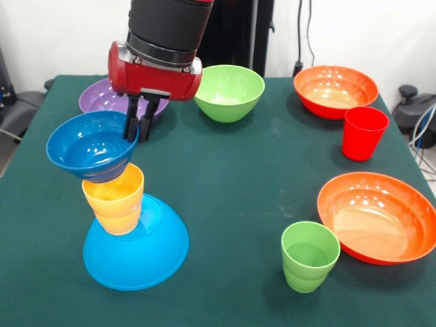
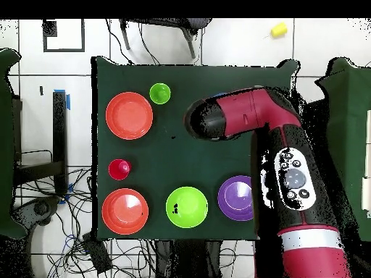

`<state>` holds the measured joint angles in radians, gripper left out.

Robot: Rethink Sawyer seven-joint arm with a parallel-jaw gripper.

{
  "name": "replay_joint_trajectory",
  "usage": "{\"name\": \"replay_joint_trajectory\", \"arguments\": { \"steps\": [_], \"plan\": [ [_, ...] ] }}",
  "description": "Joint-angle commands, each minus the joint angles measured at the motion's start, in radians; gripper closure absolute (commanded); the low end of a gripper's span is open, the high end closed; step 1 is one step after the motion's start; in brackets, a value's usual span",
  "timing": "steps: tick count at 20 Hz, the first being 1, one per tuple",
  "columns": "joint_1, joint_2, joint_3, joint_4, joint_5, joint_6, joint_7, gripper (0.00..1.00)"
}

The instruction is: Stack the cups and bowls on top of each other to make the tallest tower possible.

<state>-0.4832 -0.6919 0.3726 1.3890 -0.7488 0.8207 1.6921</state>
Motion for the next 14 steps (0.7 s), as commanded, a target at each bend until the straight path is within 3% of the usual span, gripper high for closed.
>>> {"name": "replay_joint_trajectory", "arguments": {
  "steps": [1,14],
  "plan": [
    [0.036,0.029,-0.024,0.013,-0.011,0.047,-0.023,1.0],
    [0.035,0.028,-0.005,0.017,0.003,-0.041,0.025,1.0]
  ]
}}
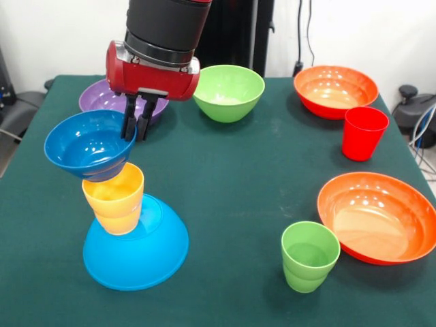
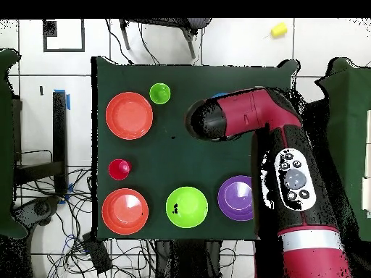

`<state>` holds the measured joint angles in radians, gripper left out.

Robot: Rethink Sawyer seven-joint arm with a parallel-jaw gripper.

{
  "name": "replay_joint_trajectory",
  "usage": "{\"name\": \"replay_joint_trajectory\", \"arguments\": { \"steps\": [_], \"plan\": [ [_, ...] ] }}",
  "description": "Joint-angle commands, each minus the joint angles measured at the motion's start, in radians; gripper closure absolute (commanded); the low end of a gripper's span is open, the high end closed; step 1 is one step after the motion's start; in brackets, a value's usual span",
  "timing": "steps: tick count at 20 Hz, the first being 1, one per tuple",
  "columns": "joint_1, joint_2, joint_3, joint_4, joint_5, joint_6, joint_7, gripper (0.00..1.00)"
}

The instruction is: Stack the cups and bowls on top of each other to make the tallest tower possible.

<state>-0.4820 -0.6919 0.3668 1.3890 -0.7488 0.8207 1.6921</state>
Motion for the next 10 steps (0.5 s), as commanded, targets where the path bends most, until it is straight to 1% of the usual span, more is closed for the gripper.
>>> {"name": "replay_joint_trajectory", "arguments": {
  "steps": [1,10],
  "plan": [
    [0.033,0.028,0.002,0.018,0.003,-0.048,0.028,1.0],
    [0.033,0.023,0.002,0.027,0.003,-0.082,0.042,1.0]
  ]
}}
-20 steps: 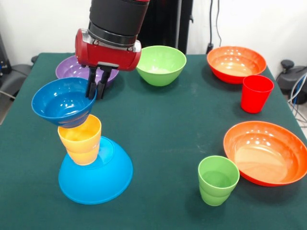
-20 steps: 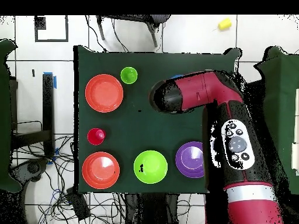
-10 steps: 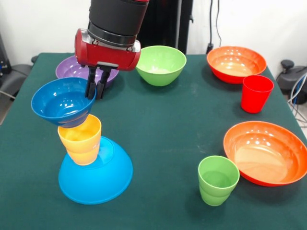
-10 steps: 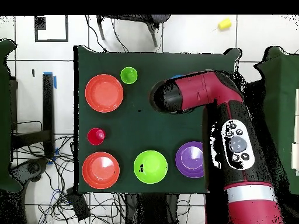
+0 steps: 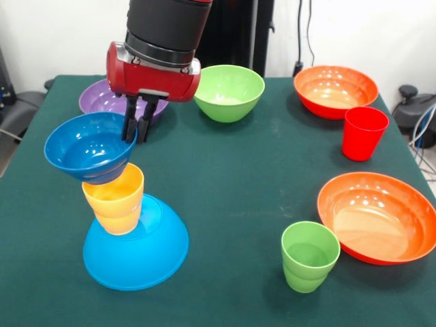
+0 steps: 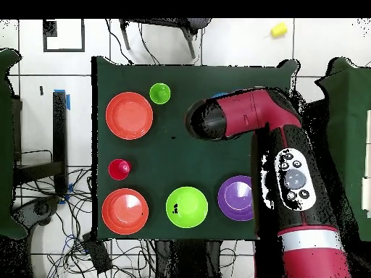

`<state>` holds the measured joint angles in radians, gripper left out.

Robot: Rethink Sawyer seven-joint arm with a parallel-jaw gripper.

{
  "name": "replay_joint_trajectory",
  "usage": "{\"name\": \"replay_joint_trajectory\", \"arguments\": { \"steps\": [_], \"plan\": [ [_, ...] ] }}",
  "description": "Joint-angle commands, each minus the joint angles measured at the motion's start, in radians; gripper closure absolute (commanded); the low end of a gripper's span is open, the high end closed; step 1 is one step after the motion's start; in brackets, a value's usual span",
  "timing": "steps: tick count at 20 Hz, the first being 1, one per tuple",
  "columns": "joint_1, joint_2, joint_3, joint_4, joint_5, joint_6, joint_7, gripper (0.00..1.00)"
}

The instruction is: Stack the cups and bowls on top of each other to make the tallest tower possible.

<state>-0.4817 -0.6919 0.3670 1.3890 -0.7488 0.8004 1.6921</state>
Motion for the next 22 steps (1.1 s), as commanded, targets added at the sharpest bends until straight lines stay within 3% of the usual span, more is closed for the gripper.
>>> {"name": "replay_joint_trajectory", "arguments": {
  "steps": [1,12,22],
  "plan": [
    [0.034,0.023,0.001,0.027,0.004,-0.06,0.042,1.0],
    [0.032,0.027,0.003,0.025,0.019,-0.048,0.033,1.0],
    [0.024,0.033,0.016,0.039,0.085,-0.039,0.026,1.0]
  ]
}}
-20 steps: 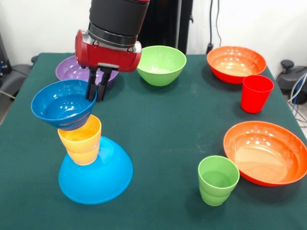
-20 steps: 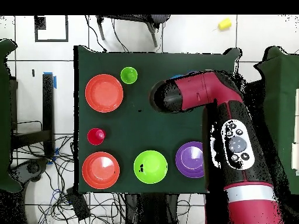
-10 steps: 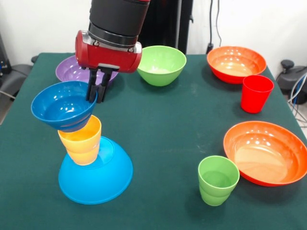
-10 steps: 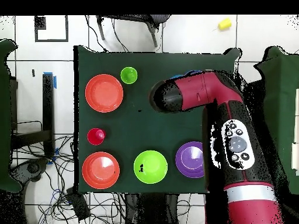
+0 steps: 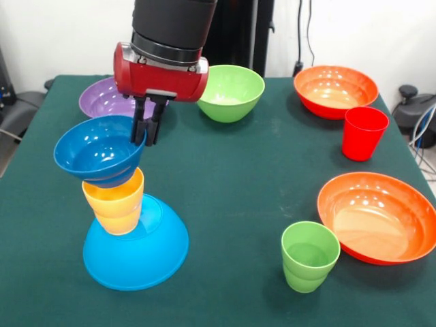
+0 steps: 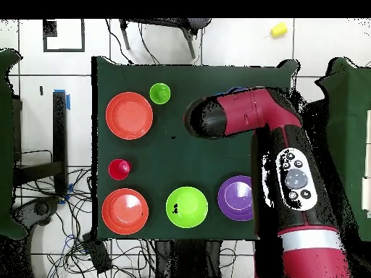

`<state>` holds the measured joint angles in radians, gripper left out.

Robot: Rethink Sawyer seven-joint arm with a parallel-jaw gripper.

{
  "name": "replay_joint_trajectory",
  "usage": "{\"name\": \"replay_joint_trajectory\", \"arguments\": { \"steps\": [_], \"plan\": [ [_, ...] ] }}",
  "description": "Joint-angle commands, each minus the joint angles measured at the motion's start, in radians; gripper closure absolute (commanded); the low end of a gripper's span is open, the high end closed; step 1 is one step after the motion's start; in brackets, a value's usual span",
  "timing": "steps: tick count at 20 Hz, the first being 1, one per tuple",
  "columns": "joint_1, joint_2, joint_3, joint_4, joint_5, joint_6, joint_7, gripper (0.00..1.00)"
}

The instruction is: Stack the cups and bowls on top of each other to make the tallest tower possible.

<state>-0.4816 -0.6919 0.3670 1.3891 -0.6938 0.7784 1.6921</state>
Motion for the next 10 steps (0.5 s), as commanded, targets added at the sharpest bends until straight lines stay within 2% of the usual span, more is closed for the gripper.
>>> {"name": "replay_joint_trajectory", "arguments": {
  "steps": [1,10],
  "plan": [
    [0.026,0.034,0.015,0.037,0.031,-0.017,0.027,1.0],
    [0.041,0.033,-0.004,0.025,0.013,-0.017,0.013,1.0]
  ]
}}
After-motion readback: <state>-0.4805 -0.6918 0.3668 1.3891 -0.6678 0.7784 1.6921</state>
